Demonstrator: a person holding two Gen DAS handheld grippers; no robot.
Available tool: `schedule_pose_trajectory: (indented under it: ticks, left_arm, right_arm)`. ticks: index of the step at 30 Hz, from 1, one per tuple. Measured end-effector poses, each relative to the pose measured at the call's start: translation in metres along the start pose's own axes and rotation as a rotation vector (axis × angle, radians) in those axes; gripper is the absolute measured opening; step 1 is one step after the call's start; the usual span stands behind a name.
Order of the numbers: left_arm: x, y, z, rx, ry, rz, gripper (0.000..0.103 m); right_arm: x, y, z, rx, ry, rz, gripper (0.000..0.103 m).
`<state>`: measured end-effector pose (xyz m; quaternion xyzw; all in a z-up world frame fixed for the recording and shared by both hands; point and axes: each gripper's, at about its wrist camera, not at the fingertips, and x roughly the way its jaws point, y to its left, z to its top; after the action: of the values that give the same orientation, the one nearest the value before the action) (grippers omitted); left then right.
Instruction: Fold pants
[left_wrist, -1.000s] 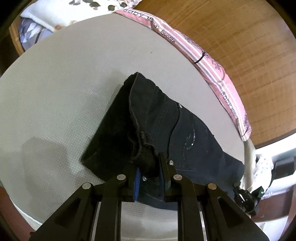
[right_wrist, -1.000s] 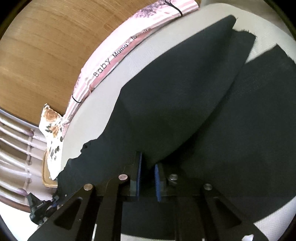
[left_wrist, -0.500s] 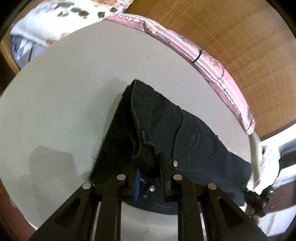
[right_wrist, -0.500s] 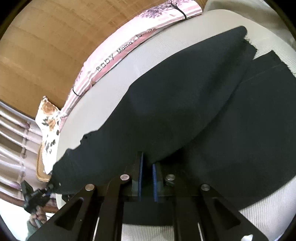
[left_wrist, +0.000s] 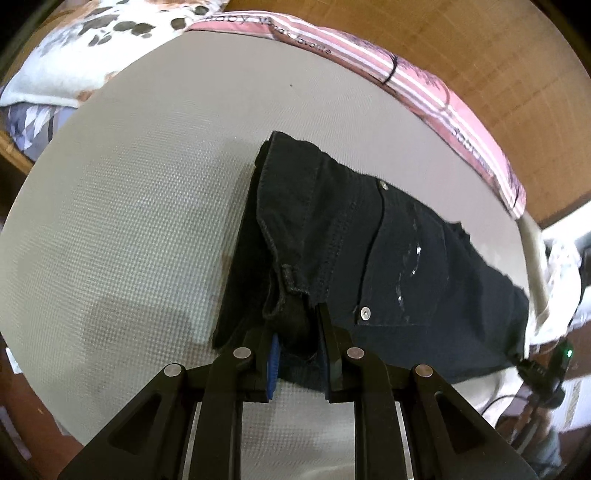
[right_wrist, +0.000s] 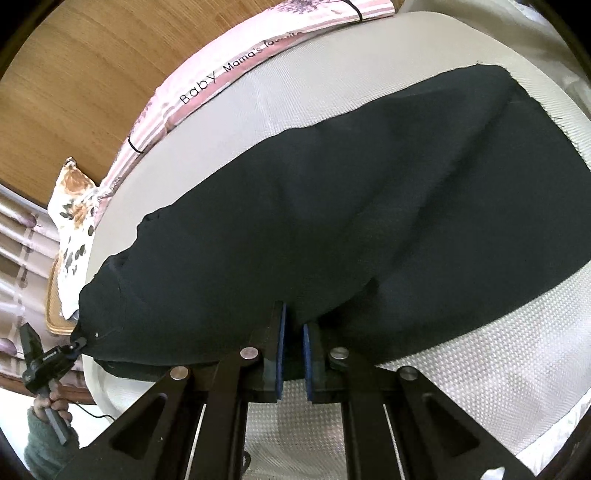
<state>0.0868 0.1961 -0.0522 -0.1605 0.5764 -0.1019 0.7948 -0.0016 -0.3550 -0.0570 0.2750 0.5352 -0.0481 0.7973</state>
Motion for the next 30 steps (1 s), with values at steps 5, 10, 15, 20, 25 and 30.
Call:
schedule_pose_trajectory:
  ticks: [5,10,15,20,25,30]
  left_arm:
    - [0.012,-0.011,-0.006,0.078,0.006,0.098,0.021]
    - [0.006,-0.019,-0.007,0.112,-0.006,0.146,0.027]
    - [-0.011,-0.019,-0.011,0.113,-0.005,0.150,0.034]
    - [-0.039,-0.040,-0.026,0.194,-0.066,0.193,0.036]
    - [-0.046,-0.057,-0.029,0.299,-0.101,0.283,0.040]
    - [-0.048,-0.034,-0.018,0.200,-0.125,0.359,0.040]
  right_arm:
    - [0.017,-0.009,-0.004,0.040,0.036,0.000,0.007]
    - [0.015,-0.025,-0.001,0.138,0.032,0.101,0.019]
    - [0.008,-0.045,0.006,0.216,-0.009,0.150,0.027]
    - [0.004,-0.072,0.020,0.301,-0.060,0.201,0.028]
    - [-0.009,-0.095,0.039,0.325,-0.129,0.162,0.033]
    - [-0.016,-0.109,0.055,0.326,-0.151,0.139,0.035]
